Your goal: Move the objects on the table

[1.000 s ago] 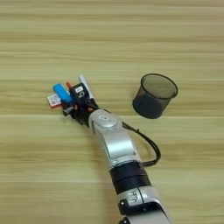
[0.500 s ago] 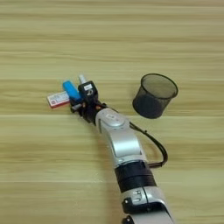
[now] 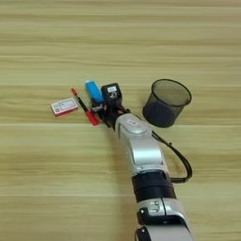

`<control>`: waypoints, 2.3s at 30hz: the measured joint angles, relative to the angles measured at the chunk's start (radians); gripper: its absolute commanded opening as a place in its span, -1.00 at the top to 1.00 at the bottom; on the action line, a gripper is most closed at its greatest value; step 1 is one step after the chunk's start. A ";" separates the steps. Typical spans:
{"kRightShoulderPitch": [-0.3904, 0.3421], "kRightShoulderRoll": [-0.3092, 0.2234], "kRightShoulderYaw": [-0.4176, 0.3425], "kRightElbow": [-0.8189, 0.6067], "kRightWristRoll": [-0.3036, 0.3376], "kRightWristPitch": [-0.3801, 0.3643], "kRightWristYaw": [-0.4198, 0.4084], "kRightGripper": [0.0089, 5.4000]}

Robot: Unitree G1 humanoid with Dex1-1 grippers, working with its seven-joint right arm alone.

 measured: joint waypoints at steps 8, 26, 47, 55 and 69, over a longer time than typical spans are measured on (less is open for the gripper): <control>-0.011 -0.016 -0.031 0.048 0.000 -0.003 -0.029 0.48; -0.041 -0.031 -0.049 0.131 -0.002 -0.006 -0.073 0.48; -0.057 -0.049 -0.040 0.157 -0.009 -0.005 -0.080 -0.04; -0.058 -0.050 -0.040 0.157 -0.005 -0.006 -0.071 -0.35; -0.058 -0.048 -0.040 0.147 0.005 -0.026 -0.064 -0.85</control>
